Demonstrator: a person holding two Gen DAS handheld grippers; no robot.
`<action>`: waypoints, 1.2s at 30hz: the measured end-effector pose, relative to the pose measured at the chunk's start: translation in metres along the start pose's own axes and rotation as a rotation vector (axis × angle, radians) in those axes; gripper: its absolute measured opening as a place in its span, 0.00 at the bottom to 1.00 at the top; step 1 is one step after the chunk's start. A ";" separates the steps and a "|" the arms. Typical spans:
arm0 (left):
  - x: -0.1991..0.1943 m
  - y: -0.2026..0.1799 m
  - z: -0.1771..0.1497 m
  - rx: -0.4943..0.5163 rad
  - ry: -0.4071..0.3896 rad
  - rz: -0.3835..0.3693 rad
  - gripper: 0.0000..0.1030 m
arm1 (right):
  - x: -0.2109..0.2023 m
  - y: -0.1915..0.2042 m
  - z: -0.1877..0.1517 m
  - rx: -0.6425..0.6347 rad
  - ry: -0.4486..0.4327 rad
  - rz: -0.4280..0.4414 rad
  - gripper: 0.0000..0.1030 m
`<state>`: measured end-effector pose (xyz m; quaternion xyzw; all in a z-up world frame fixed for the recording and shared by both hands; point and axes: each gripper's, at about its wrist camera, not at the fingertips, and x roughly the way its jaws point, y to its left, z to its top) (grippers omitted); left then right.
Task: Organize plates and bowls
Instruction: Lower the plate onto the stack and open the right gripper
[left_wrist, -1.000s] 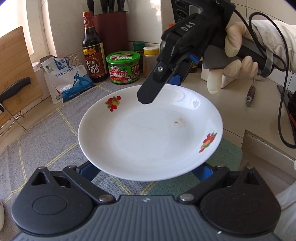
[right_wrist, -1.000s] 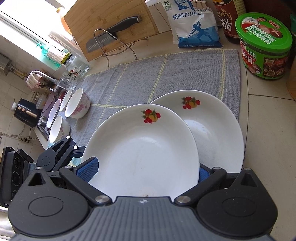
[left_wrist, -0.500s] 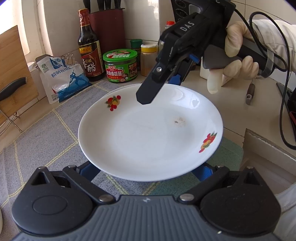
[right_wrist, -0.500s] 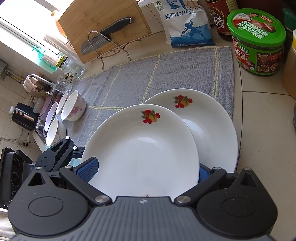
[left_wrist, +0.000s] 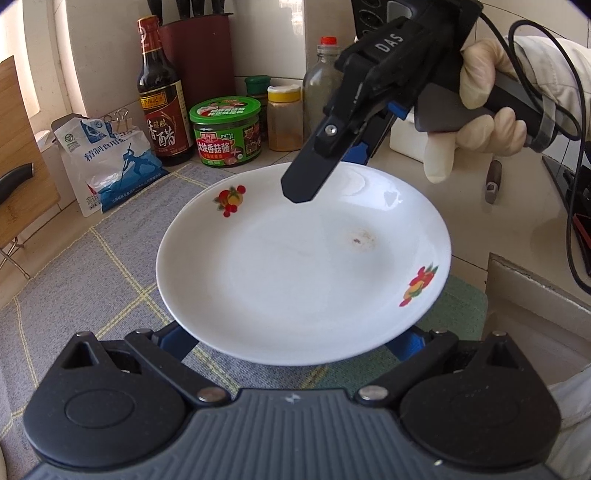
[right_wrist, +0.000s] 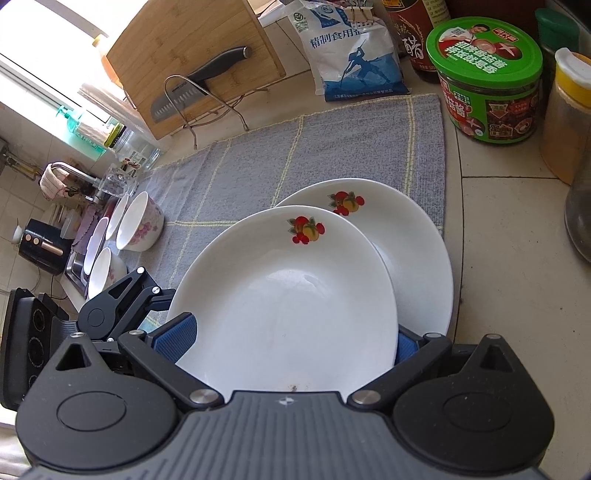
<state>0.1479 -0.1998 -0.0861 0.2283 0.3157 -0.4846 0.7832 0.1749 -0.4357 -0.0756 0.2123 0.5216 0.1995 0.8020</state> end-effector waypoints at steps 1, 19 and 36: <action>0.001 0.000 0.001 0.003 0.002 -0.001 0.99 | 0.000 0.000 -0.001 0.002 -0.001 -0.004 1.00; 0.011 0.007 0.012 -0.022 0.012 -0.003 0.98 | -0.009 -0.004 -0.013 0.048 -0.017 -0.048 1.00; 0.013 0.008 0.011 -0.042 0.006 -0.010 0.99 | -0.018 0.013 -0.023 0.026 -0.028 -0.139 1.00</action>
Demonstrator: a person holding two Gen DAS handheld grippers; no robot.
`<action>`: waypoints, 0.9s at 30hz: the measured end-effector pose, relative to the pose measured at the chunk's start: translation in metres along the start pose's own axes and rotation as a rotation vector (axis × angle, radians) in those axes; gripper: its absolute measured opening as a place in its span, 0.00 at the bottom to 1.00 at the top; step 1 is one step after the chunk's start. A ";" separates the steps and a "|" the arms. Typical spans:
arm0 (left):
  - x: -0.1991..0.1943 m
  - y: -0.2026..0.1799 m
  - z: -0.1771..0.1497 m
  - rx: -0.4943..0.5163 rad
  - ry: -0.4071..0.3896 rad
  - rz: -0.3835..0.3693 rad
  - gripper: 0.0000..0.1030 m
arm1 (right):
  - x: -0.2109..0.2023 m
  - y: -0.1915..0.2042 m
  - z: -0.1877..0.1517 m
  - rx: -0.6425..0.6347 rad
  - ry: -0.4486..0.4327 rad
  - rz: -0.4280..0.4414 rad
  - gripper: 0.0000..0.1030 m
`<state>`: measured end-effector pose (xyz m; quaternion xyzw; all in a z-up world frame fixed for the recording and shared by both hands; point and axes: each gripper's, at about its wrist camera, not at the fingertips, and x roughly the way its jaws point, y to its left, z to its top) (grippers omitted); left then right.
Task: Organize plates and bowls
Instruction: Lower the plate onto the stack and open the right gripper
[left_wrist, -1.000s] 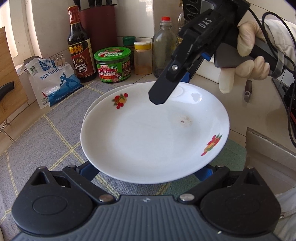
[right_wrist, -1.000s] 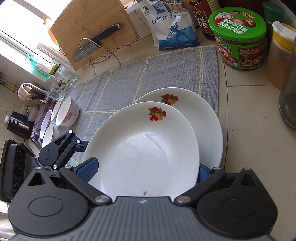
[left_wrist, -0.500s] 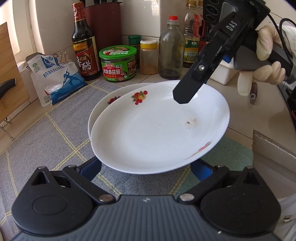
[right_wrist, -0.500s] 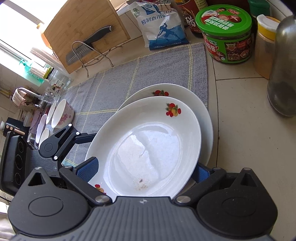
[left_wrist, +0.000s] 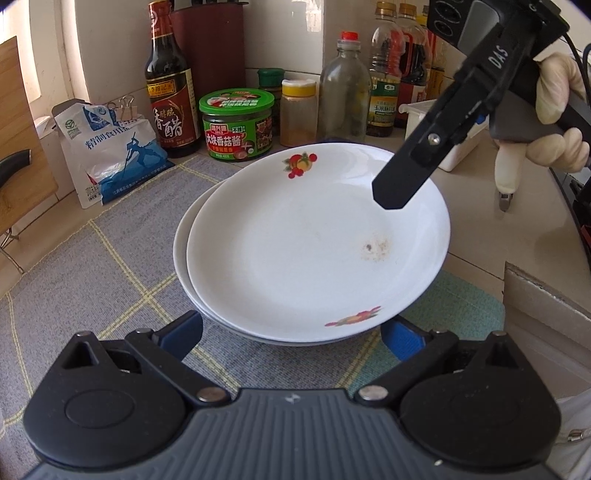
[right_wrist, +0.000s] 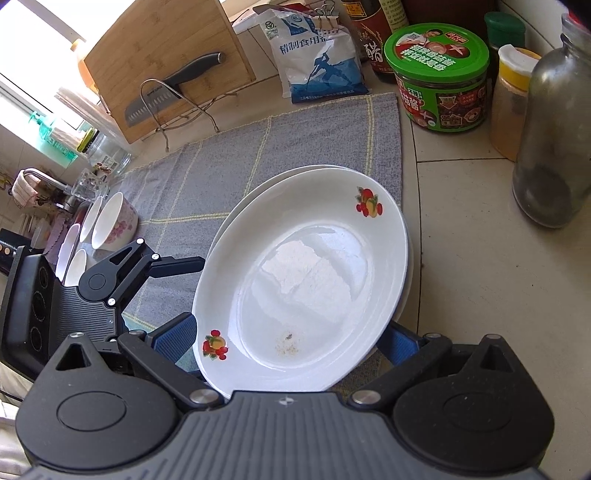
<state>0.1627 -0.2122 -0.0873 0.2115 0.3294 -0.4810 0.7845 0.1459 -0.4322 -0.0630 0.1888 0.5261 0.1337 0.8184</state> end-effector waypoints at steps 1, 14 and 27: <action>0.000 0.000 0.000 -0.002 -0.003 -0.001 0.99 | 0.000 0.002 0.000 0.001 0.001 -0.010 1.00; -0.003 -0.002 0.000 -0.016 -0.021 0.011 0.99 | -0.001 0.018 -0.011 -0.060 -0.012 -0.159 1.00; -0.020 -0.003 -0.007 -0.102 -0.073 0.053 0.99 | -0.005 0.048 -0.026 -0.224 -0.200 -0.308 1.00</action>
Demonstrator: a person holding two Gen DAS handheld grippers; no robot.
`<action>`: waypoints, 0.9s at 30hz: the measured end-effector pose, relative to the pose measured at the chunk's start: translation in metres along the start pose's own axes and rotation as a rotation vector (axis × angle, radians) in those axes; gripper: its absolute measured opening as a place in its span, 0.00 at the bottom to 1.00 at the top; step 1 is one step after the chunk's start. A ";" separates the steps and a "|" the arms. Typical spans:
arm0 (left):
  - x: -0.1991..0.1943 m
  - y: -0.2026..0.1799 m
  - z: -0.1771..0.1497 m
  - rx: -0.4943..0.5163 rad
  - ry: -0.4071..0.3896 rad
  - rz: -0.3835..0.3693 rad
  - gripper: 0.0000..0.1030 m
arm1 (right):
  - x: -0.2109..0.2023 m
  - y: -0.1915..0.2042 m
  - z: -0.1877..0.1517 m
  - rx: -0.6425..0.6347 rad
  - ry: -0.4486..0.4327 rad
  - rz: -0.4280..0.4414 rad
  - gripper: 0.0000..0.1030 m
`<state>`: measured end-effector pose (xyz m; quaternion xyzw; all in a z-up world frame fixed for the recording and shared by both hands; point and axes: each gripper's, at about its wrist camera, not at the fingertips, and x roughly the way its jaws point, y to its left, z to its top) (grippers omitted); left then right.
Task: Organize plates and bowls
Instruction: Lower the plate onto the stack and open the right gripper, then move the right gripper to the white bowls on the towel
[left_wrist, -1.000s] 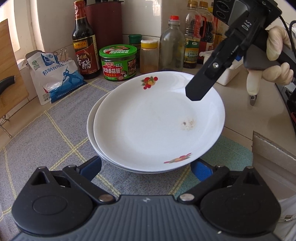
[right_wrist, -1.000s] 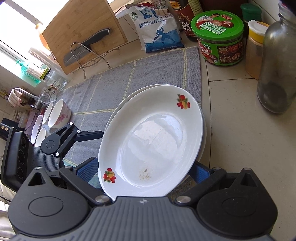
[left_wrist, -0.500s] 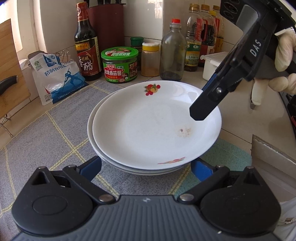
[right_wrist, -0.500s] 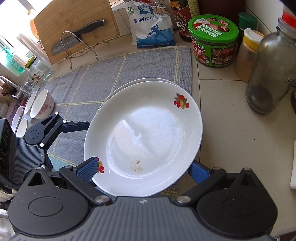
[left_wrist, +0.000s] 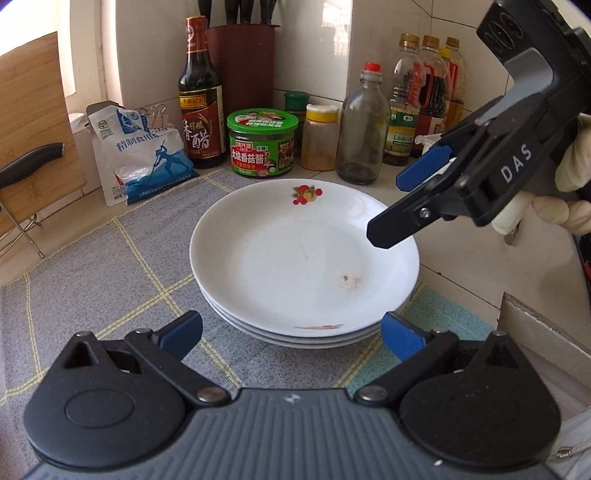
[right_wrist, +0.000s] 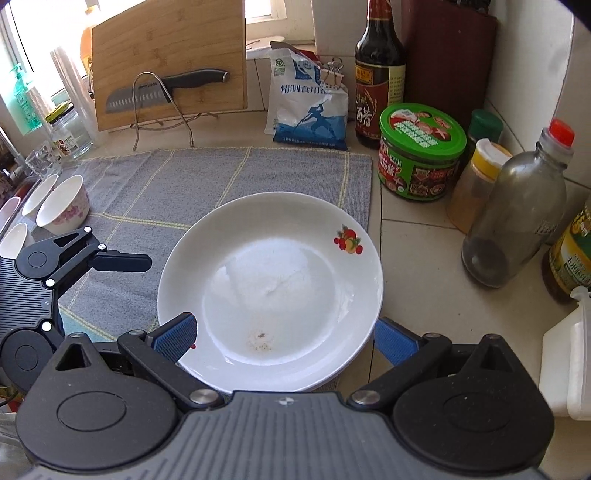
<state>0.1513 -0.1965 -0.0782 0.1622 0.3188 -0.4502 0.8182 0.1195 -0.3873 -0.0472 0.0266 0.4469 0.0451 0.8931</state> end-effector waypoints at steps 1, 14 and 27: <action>-0.001 0.000 -0.001 -0.008 -0.003 0.001 0.99 | 0.000 0.002 0.000 -0.011 -0.012 -0.008 1.00; -0.036 0.000 -0.009 -0.115 -0.080 0.107 0.99 | 0.000 0.029 0.003 -0.075 -0.097 -0.030 1.00; -0.093 -0.009 -0.027 -0.229 -0.139 0.293 0.99 | -0.014 0.071 0.004 -0.176 -0.162 0.099 1.00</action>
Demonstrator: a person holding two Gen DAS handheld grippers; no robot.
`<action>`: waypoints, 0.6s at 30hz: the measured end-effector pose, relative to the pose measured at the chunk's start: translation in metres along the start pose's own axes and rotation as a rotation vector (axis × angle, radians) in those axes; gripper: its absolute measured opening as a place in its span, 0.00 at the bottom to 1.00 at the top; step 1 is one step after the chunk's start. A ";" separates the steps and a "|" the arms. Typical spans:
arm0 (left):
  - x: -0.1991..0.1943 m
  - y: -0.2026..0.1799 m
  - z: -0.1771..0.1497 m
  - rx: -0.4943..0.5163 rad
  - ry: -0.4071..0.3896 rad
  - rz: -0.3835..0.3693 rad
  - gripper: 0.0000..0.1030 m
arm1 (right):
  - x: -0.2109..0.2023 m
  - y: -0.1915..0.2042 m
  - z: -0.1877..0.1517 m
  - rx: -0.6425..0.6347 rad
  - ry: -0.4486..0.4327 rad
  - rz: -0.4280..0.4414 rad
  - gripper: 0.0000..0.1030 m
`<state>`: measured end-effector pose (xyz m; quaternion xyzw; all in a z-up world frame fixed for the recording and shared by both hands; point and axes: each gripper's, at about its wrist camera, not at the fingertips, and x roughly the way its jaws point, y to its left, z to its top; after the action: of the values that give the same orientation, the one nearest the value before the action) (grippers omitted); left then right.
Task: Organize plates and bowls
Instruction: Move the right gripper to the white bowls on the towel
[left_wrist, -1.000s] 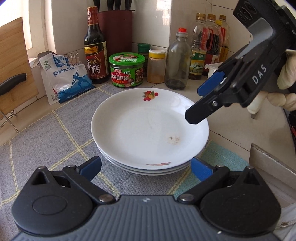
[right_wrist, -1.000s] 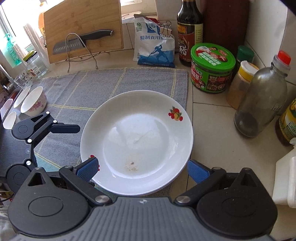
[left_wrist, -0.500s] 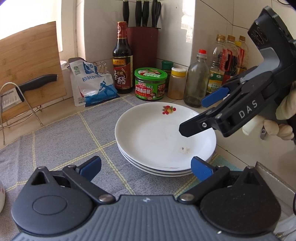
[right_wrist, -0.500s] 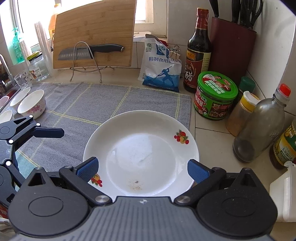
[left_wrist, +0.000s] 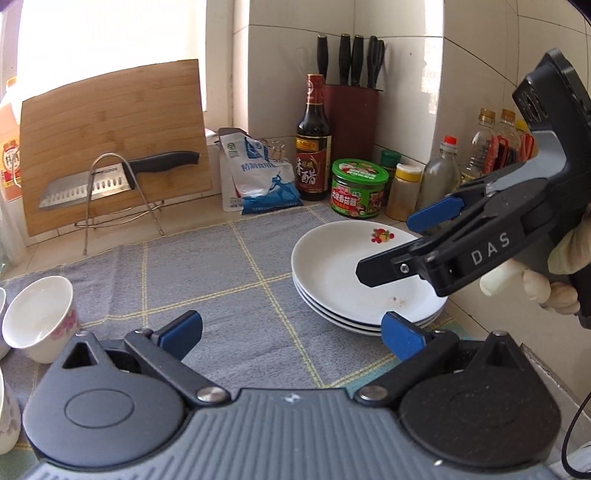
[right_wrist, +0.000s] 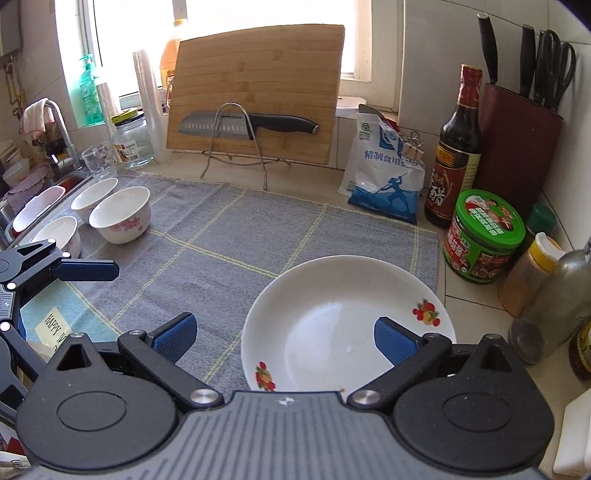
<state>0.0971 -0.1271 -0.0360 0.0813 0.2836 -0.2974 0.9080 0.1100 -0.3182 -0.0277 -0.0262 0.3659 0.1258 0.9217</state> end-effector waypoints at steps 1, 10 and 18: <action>-0.004 0.003 -0.001 -0.006 -0.007 0.000 0.99 | 0.000 0.004 0.001 -0.005 -0.005 0.010 1.00; -0.037 0.050 -0.028 -0.039 -0.007 0.052 0.99 | 0.019 0.060 0.016 -0.019 -0.037 0.058 1.00; -0.082 0.126 -0.065 -0.046 0.014 0.159 0.99 | 0.059 0.142 0.035 -0.025 -0.015 0.108 1.00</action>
<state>0.0863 0.0362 -0.0458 0.0847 0.2891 -0.2172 0.9285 0.1386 -0.1631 -0.0358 -0.0172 0.3582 0.1801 0.9160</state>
